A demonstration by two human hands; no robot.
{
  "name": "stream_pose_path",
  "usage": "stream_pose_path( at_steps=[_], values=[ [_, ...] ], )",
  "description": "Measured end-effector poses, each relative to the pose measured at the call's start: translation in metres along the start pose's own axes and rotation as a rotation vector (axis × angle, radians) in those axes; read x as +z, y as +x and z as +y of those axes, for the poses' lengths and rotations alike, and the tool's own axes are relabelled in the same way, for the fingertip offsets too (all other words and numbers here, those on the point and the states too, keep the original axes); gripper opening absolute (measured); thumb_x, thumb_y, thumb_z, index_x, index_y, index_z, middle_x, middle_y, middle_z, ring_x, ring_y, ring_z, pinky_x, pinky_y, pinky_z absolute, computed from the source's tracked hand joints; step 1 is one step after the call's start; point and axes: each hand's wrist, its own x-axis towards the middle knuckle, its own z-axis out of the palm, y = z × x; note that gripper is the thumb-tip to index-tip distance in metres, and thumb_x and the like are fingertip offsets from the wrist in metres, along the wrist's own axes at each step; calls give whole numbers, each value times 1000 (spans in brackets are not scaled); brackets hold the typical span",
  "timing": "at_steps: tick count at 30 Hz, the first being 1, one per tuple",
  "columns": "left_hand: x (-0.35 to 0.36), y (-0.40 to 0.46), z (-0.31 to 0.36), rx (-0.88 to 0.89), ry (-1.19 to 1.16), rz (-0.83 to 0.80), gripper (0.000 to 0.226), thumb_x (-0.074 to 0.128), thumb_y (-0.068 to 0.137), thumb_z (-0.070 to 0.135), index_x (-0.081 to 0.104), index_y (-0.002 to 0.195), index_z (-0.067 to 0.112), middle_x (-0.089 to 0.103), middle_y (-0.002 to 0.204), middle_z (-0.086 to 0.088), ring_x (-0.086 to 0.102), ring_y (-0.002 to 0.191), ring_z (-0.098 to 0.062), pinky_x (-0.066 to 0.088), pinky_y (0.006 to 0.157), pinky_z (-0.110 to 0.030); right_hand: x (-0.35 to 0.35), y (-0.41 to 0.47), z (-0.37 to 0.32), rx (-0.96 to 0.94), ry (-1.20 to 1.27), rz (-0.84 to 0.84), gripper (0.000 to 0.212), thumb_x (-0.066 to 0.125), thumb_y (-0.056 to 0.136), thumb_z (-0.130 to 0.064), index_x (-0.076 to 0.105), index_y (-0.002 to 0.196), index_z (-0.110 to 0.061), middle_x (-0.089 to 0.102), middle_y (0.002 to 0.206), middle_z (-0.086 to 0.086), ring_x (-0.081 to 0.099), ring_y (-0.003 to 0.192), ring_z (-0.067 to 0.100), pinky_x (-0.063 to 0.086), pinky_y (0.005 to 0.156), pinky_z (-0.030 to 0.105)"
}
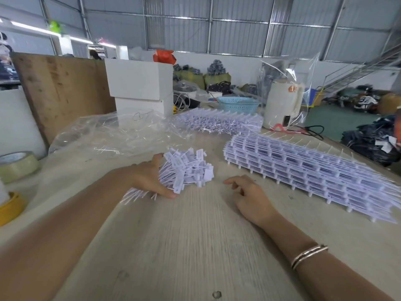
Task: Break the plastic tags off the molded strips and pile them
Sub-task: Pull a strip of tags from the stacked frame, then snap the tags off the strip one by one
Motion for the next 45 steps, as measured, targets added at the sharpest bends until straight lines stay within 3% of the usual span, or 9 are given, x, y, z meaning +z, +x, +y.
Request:
stream_pose_path(
  at_steps=[4, 8, 13, 19, 23, 27, 34, 40, 45],
  values=[
    [-8, 2, -4, -47, 231, 55, 105, 67, 57, 77, 29, 139, 23, 47, 140, 1, 49, 121, -20, 38, 100, -36, 4, 0, -5, 7, -65, -19, 42, 48, 86, -4, 55, 123, -21, 42, 111, -5, 49, 107, 14, 37, 100, 41],
    [-5, 10, -12, -18, 348, 159, 62, 51, 74, 75, 45, 114, 28, 60, 117, 2, 56, 105, -20, 41, 88, -33, 2, -3, -5, 29, -62, -44, 41, 48, 87, -8, 54, 124, -24, 42, 114, -6, 49, 106, 15, 34, 103, 44],
    [-5, 8, -6, -10, 415, 215, 81, 54, 69, 78, 39, 130, 27, 47, 133, 0, 44, 124, -21, 25, 108, -43, -1, -5, -5, 31, -32, -49, 47, 49, 87, -9, 48, 130, -27, 39, 116, -8, 47, 111, 15, 33, 105, 46],
    [-10, -25, 36, 46, 463, 83, 135, 60, 59, 81, -16, 148, 13, -34, 151, -1, -20, 143, -21, -17, 112, -44, -2, -2, -3, 1, -49, 64, 39, 49, 89, -8, 55, 124, -24, 48, 120, -4, 50, 107, 15, 37, 102, 45],
    [21, -43, 86, 334, 561, 296, 82, 60, 79, 52, 26, 145, 17, -3, 156, -4, 0, 143, -22, 2, 114, -42, -10, 7, -3, -15, -108, 256, 29, 51, 89, -8, 64, 112, -21, 56, 111, -2, 56, 95, 16, 44, 91, 36],
    [46, -45, 106, 492, 633, 354, 32, 50, 86, 15, 49, 117, 20, 41, 124, 0, 35, 117, -22, 26, 91, -35, -42, 26, 12, -45, -398, 287, 27, 52, 89, -13, 65, 112, -19, 61, 112, 4, 57, 103, 25, 44, 86, 36],
    [46, -14, 80, 350, 816, 435, 38, 41, 91, 2, 40, 128, 11, 48, 120, -7, 52, 107, -27, 44, 80, -37, -85, 58, 43, 77, -889, 343, 31, 49, 91, -20, 59, 120, -17, 53, 119, 8, 47, 113, 29, 36, 94, 42],
    [44, -6, 83, 560, 801, 579, 32, 45, 85, 3, 50, 114, 16, 51, 112, -2, 50, 105, -23, 33, 84, -31, -88, 62, 55, 126, -1086, 233, 24, 58, 81, -8, 65, 101, -19, 57, 104, 3, 54, 102, 24, 36, 85, 34],
    [50, -6, 118, 637, 297, 594, 17, 47, 88, 12, 61, 98, 12, 59, 99, -3, 54, 95, -22, 40, 81, -32, -98, 61, 50, 41, -1204, 230, 22, 56, 80, -2, 55, 98, -14, 66, 92, 0, 62, 90, 22, 36, 79, 32]
  ],
)
